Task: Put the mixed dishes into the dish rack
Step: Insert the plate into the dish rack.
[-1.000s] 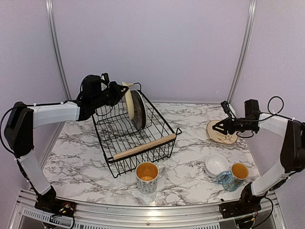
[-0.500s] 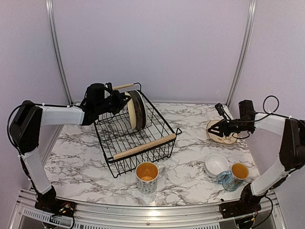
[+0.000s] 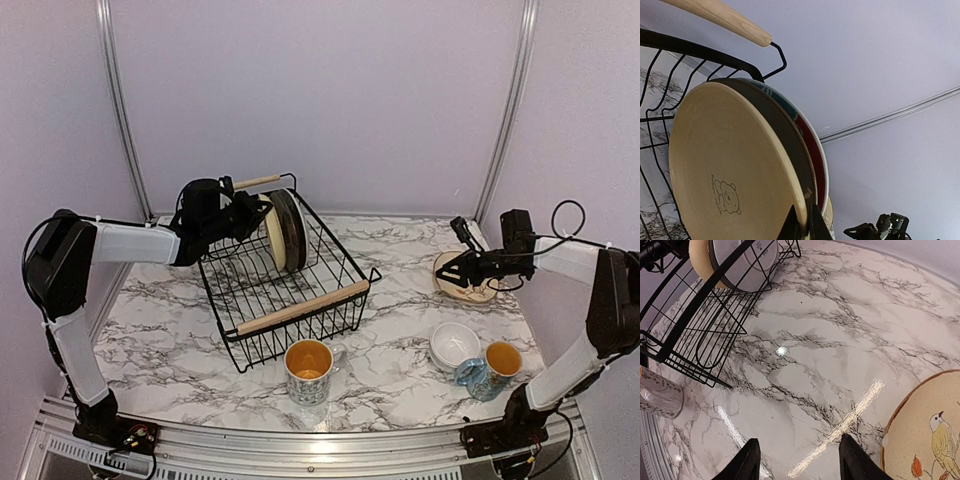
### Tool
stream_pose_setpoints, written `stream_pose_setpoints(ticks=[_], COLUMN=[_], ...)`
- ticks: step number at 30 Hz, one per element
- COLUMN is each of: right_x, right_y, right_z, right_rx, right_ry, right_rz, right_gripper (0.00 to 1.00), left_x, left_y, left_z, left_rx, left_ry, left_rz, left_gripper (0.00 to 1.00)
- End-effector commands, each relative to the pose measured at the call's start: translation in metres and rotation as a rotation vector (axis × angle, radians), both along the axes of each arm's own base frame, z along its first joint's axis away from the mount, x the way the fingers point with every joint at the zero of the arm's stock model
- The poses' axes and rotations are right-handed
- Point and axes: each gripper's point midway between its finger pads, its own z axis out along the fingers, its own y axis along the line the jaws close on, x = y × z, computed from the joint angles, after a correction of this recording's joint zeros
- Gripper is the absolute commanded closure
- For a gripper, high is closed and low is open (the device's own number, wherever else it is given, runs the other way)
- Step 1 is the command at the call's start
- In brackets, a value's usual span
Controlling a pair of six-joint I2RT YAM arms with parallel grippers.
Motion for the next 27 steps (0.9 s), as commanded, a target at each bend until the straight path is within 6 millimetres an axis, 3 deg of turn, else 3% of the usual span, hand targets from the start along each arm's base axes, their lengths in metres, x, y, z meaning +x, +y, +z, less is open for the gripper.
stream_pose_setpoints(ticks=[1, 16, 23, 27], right_x=[0.001, 0.001, 0.001, 0.001], right_y=[0.005, 0.009, 0.012, 0.013], right_z=[0.003, -0.004, -0.006, -0.007], right_rx=[-0.010, -0.023, -0.026, -0.027], right_ry=[-0.004, 0.014, 0.019, 0.021], right_rz=[0.023, 0.033, 0.045, 0.049], right_gripper=[0.48, 0.48, 0.48, 0.48], left_x=[0.011, 0.037, 0.038, 0.035], left_y=[0.014, 0.020, 0.019, 0.019], left_z=[-0.015, -0.065, -0.073, -0.066], left_rx=[0.029, 0.107, 0.113, 0.114], left_ry=[0.016, 0.113, 0.132, 0.121], left_rz=[0.052, 0.039, 0.025, 0.023], left_gripper=[1.00, 1.00, 0.82, 0.79])
